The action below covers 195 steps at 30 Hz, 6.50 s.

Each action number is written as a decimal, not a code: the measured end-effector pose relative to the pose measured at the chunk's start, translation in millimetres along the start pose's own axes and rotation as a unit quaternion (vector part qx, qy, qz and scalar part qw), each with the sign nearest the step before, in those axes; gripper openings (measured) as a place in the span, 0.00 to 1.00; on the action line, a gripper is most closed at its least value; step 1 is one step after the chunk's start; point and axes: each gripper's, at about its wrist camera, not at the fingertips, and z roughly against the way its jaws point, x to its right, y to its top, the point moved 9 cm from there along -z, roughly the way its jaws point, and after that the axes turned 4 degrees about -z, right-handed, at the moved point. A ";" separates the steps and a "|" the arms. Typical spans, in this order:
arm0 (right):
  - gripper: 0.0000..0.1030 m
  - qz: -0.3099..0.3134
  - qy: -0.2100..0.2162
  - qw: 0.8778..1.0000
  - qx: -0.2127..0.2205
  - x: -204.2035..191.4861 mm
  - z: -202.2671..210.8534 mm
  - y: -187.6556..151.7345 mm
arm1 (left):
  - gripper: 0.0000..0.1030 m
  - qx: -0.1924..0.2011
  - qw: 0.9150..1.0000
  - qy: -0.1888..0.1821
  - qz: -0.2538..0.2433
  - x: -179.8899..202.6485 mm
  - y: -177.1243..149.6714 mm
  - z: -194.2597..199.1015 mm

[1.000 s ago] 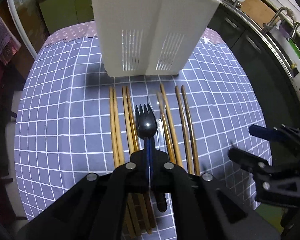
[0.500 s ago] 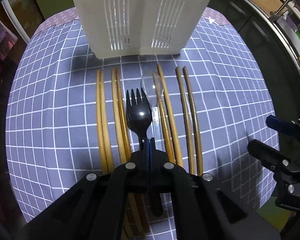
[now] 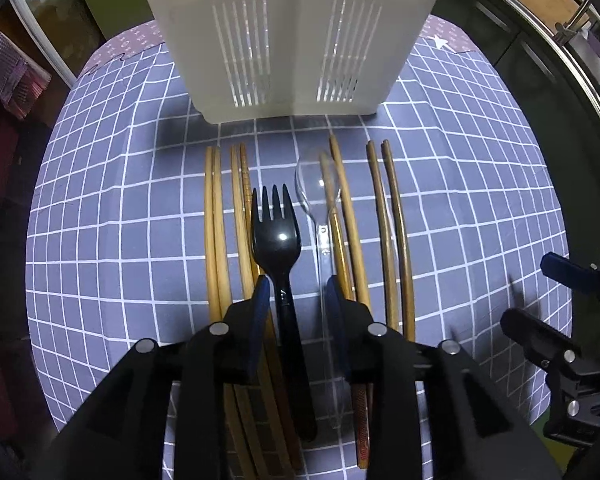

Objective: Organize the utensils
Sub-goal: 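Hold the black fork closed in the left gripper beside the chopsticks, then lift the fork with the left gripper while the right gripper grasps the clear spoon, then carry fork and spoon over the white holder while both grippers open to drop them in, then lower the left gripper onto a wooden chopstick and close it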

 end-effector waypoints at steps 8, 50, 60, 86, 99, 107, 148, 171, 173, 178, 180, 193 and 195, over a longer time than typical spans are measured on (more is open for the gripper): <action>0.68 -0.001 0.004 1.000 0.000 0.7 -1.6 0.3 | 0.28 -0.004 1.000 0.001 -0.012 2.7 -6.3 3.4; 0.73 -0.002 0.003 1.000 -0.002 6.2 -2.7 -3.1 | 0.09 -0.009 1.000 -0.002 -0.015 -1.4 3.7 -8.2; 0.61 -0.002 0.003 1.000 -0.014 -15.6 0.0 5.2 | 0.09 0.123 0.990 -0.065 0.009 -19.1 6.3 70.7; 0.12 -0.016 -0.048 0.993 -0.103 -106.7 -83.5 61.0 | 0.09 0.223 0.971 -0.082 0.014 -76.4 -32.5 123.9; 0.10 -0.010 -0.074 0.993 -0.095 -115.1 -93.8 63.2 | 0.09 0.227 0.970 -0.084 0.006 -72.6 -33.4 124.9; 0.09 -0.009 0.011 1.000 -0.011 -115.2 -32.4 51.2 | 0.09 0.244 0.966 -0.082 0.005 -73.4 -28.6 138.7; 0.10 -0.036 0.072 0.913 0.400 -56.5 177.9 234.7 | 0.29 0.398 0.917 -0.029 -0.016 -63.1 158.3 130.8; 0.17 0.034 -0.013 0.929 0.369 -71.5 82.8 174.2 | 0.34 0.233 0.971 -0.039 -0.033 -81.9 34.7 129.8; 0.21 0.036 -0.013 0.930 0.365 -70.9 85.7 165.7 | 0.35 0.216 0.975 -0.037 -0.040 -78.9 26.4 123.6; 0.26 0.043 -0.015 0.933 0.357 -69.1 105.3 140.1 | 0.41 0.146 0.987 -0.059 -0.035 -73.2 11.3 95.6; 0.29 0.046 -0.014 0.937 0.347 -68.9 109.7 132.4 | 0.41 0.131 0.989 -0.056 -0.033 -73.1 8.4 85.4; 0.33 0.014 0.024 0.998 0.063 -25.3 30.8 52.2 | 0.33 -0.018 0.998 -0.054 -0.002 -72.7 -13.2 10.6; 0.33 0.011 0.013 0.999 0.051 -16.5 22.6 44.8 | 0.33 -0.023 0.998 -0.051 -0.001 -70.1 -11.4 5.6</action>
